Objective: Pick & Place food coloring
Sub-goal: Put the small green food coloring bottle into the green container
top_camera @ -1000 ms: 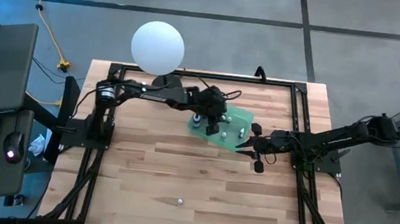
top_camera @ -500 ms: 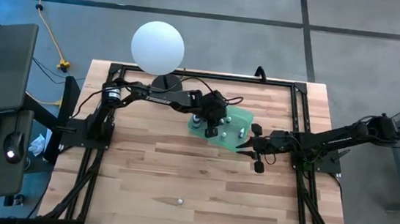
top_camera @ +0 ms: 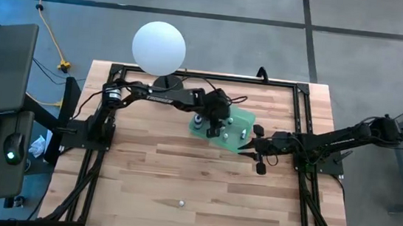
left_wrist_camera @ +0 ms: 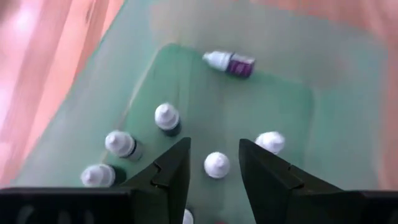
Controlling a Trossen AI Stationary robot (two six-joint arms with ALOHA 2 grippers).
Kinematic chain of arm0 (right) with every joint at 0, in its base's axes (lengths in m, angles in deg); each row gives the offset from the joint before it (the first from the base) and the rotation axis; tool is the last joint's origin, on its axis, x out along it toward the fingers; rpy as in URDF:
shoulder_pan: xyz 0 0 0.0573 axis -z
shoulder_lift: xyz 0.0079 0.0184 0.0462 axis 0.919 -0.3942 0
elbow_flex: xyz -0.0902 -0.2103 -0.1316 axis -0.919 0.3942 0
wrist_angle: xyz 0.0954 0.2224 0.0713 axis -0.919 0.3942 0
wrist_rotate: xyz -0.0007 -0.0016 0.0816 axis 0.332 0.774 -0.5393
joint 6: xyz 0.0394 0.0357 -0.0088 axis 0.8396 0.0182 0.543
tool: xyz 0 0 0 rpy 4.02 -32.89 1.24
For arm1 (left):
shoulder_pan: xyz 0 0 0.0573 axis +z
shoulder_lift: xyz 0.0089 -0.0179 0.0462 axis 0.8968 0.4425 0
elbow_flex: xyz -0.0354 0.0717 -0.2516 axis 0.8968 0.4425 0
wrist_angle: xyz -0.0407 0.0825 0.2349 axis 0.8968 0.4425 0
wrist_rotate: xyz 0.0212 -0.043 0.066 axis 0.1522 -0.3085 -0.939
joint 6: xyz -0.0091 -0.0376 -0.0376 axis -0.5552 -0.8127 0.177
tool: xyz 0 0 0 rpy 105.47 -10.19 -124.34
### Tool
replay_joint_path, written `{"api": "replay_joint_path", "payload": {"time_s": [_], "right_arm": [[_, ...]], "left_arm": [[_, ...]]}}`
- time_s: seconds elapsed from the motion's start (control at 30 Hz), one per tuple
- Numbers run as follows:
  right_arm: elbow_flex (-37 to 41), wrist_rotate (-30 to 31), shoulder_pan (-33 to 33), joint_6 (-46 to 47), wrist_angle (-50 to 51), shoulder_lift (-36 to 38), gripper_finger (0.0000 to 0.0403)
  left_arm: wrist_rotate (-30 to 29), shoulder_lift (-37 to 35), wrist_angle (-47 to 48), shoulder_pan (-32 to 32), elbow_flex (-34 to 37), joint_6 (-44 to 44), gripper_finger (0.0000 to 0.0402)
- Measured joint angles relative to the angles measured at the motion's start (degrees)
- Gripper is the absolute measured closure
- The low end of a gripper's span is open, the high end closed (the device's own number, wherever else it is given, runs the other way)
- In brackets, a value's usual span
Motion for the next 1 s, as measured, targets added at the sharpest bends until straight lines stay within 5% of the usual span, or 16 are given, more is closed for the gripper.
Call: {"api": "replay_joint_path", "payload": {"time_s": [0.2,0.53,1.0], "right_arm": [[0.02,-3.72,-0.03,2.47,-5.52,0.01,0.0329],[-0.15,-7.84,-0.22,3.44,-18.3,-3.3,0.0316],[-18.88,-11.96,-7.89,0.1,-22.69,-28.23,0.0243]], "left_arm": [[1.25,-1.48,13.01,-0.04,-10.15,4.88,0.0267],[2.3,-1.59,53.73,-0.13,-36.66,3.64,0.0267],[-11.35,-9.72,60.43,-5.66,-41.58,-2.56,0.0266]]}}
